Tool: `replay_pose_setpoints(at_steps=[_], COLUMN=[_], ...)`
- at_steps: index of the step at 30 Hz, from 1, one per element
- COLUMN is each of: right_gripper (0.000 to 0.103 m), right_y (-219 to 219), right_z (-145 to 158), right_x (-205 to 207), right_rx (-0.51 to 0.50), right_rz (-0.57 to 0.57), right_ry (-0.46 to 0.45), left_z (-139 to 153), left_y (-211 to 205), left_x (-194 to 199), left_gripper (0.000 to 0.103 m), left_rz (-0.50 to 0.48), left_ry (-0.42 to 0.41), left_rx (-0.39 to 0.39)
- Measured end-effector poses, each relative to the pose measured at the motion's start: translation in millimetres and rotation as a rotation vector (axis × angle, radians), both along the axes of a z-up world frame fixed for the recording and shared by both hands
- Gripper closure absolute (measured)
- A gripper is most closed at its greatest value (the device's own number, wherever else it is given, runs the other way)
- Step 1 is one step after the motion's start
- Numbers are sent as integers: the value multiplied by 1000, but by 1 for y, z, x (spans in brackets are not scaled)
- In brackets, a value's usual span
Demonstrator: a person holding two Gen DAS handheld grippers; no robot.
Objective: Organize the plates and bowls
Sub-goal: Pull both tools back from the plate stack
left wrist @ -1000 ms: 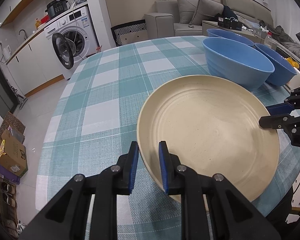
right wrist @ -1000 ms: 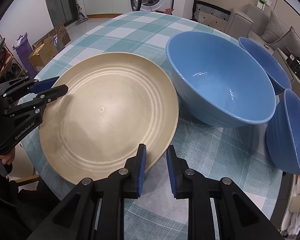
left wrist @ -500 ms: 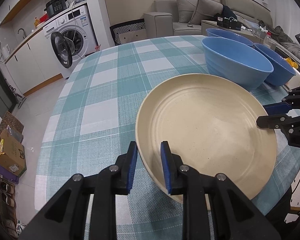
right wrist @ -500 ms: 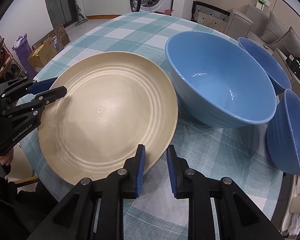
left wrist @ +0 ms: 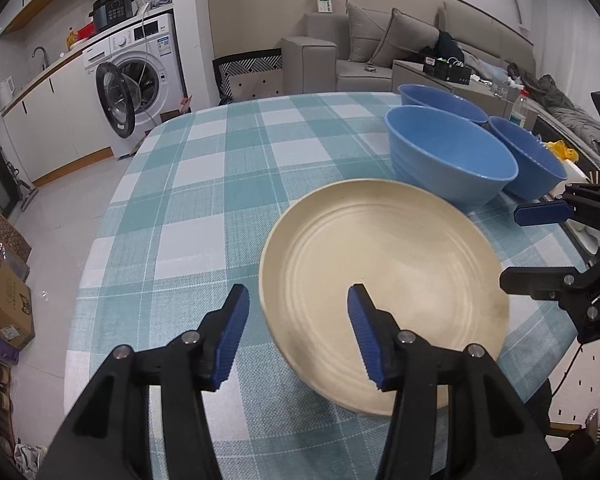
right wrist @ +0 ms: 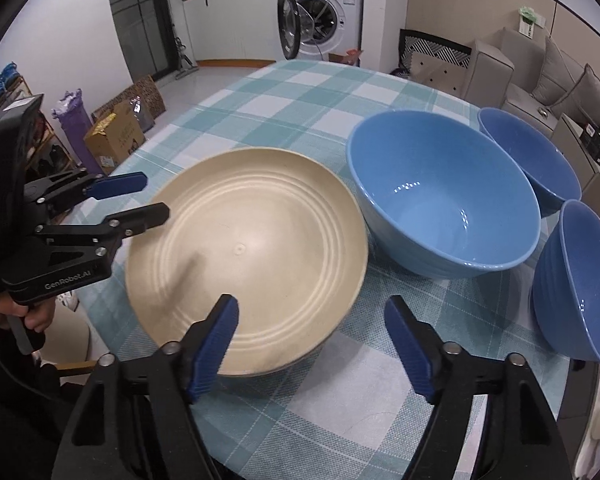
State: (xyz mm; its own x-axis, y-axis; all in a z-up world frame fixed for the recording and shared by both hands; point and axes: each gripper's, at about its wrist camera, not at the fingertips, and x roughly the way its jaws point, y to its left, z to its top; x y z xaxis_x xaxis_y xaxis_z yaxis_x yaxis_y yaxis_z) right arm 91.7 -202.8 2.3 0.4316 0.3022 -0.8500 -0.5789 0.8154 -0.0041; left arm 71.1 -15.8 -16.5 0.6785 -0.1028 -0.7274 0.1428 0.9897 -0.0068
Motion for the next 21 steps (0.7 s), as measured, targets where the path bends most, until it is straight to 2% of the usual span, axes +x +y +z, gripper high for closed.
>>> replay_pose_setpoints(at_steps=[1,2,3,5,6,7,8,11,21], right_gripper=[20,19,18,11,9,4,3,1,1], right_y=[0,-1,-2,-4,-5,-6,-8,-13,-35], right_z=[2,5,7,12,14,16,19,28,62], right_x=[-1,-2,-4,-5,-6,-6,-7,-8,-7], right_rx=[6,12,20,34,40,44,49,72,123], right_rz=[-1,-1,-1,-3,-3,-8,-14,-26,-75], right_ry=[-4,-12,-19,-29,-35,-47,-61,-89,-143], left_z=[2,4,6,11,14,16,18,22,39], left_y=[-1,-3,-4,-5,-6,-5,-4,-5,-20], left_x=[-1,-1,-1,-2,-3,-2,-1,1,4], left_gripper=[46,39,26,9,4,4,0,0,0], left_rz=[-8,-14,-16,-15,-16,-15,-15,-28,-41], left_ry=[-7,-9,-14,-38,-48,-51,-47,-46,-92], left_rx=[-6,-9,-12,-23,-32,-48,-64,-102,-72])
